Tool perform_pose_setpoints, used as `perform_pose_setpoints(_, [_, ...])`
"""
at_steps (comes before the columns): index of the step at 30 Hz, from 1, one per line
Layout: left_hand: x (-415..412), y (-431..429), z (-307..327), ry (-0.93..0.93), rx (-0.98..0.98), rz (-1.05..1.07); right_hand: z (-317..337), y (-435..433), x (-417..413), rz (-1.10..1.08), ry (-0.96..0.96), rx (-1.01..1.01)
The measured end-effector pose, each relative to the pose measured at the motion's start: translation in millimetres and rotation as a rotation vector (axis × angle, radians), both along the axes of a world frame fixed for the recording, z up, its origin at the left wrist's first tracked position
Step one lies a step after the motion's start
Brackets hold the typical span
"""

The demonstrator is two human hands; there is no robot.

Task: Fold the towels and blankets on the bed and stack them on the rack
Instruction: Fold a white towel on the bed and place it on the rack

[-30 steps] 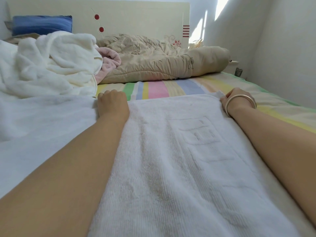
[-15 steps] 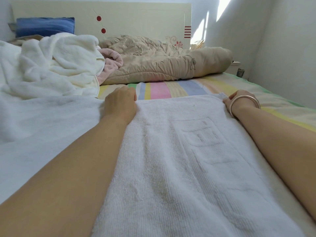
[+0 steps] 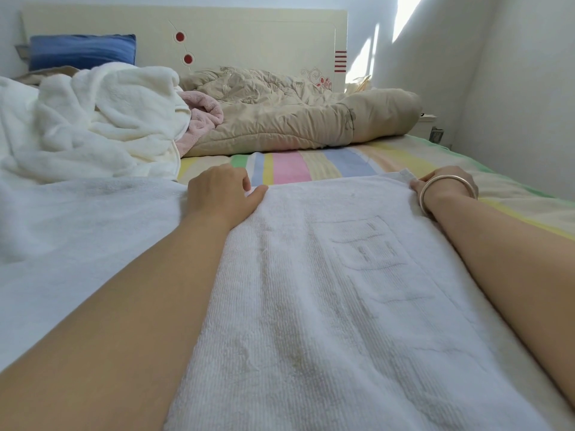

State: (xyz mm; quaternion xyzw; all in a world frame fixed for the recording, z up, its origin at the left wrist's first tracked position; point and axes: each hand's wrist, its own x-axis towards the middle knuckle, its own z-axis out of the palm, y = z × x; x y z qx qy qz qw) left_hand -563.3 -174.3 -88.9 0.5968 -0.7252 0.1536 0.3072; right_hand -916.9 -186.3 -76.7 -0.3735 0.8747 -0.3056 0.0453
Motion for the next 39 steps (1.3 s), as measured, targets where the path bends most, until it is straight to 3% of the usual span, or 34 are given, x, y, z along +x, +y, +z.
perform_pose_setpoints(10, [-6, 12, 6, -0.123, 0.101, 0.062, 3, 10, 4, 0.081, 0.033, 0.070])
perform_pose_setpoints(16, [-3, 49, 5, -0.024, 0.590, -0.004, 20, 65, 6, 0.340, -0.149, 0.063])
perform_pose_setpoints(20, [-24, 104, 19, 0.163, 0.413, -0.078, 18, 126, 13, 0.368, -0.198, 0.027])
perform_pose_setpoints(24, [-70, 179, 35, 0.236, 0.437, -0.146, 24, 203, 5, 0.304, -0.184, -0.011])
perform_pose_setpoints(27, [-103, 217, 37, 0.117, 0.475, -0.175, 28, 252, 0, 0.280, -0.215, 0.068])
perform_pose_setpoints(32, [-129, 245, 19, -0.250, 0.641, -0.100, 25, 285, -6, 0.265, -0.225, 0.239])
perform_pose_setpoints(39, [-127, 247, 15, -0.256, 0.614, -0.107, 34, 291, 1, 0.257, -0.244, 0.320])
